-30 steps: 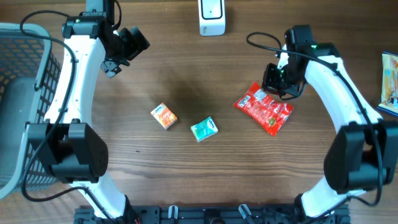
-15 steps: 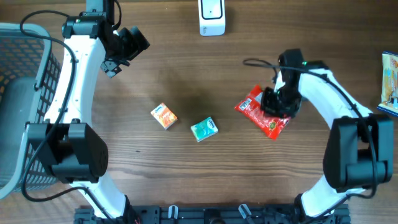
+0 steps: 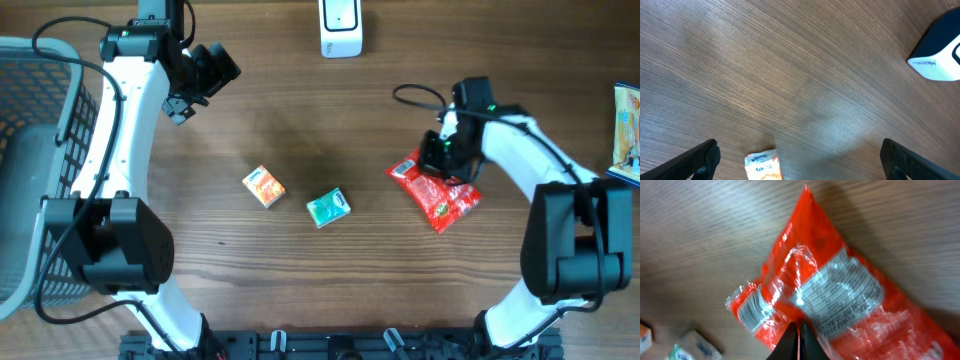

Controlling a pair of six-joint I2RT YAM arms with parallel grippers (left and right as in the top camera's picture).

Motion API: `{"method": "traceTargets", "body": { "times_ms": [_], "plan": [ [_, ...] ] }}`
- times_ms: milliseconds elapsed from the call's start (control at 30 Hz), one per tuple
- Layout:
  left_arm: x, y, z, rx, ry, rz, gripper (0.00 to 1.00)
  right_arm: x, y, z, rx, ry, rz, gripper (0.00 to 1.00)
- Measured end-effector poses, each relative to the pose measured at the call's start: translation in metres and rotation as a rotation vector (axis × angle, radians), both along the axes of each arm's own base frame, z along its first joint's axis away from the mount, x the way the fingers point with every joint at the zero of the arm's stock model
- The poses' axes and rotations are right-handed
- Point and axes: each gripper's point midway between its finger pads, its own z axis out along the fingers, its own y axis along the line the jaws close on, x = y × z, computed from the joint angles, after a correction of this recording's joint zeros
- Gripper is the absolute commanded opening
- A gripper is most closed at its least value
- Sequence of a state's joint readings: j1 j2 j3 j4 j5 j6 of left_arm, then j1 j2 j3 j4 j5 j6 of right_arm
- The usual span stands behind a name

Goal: Scan the item barcode

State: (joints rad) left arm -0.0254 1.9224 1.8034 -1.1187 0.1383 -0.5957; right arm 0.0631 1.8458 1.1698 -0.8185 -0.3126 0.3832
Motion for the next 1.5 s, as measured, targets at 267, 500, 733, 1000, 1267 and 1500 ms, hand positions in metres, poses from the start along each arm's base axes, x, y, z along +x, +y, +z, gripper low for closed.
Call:
{"method": "traceTargets", "body": {
  "times_ms": [267,500,733,1000,1267,1500],
  "plan": [
    [0.0,0.0,0.0,0.0,0.0,0.0,1.0,-0.028,-0.047,0.046,-0.118,0.071,-0.036,0.04],
    [0.0,0.0,0.0,0.0,0.0,0.0,1.0,-0.096,-0.042,-0.026,-0.102,0.245,-0.095,0.04],
    [0.0,0.0,0.0,0.0,0.0,0.0,1.0,-0.044,0.052,-0.009,0.227,0.033,-0.044,0.04],
    [0.0,0.0,0.0,0.0,0.0,0.0,1.0,-0.029,-0.024,0.042,0.15,0.039,0.0,1.0],
    [0.0,0.0,0.0,0.0,0.0,0.0,1.0,-0.012,-0.052,-0.003,0.265,-0.228,-0.067,1.0],
    [0.0,0.0,0.0,0.0,0.0,0.0,1.0,-0.012,-0.035,-0.001,0.354,-0.23,-0.116,1.0]
  ]
}}
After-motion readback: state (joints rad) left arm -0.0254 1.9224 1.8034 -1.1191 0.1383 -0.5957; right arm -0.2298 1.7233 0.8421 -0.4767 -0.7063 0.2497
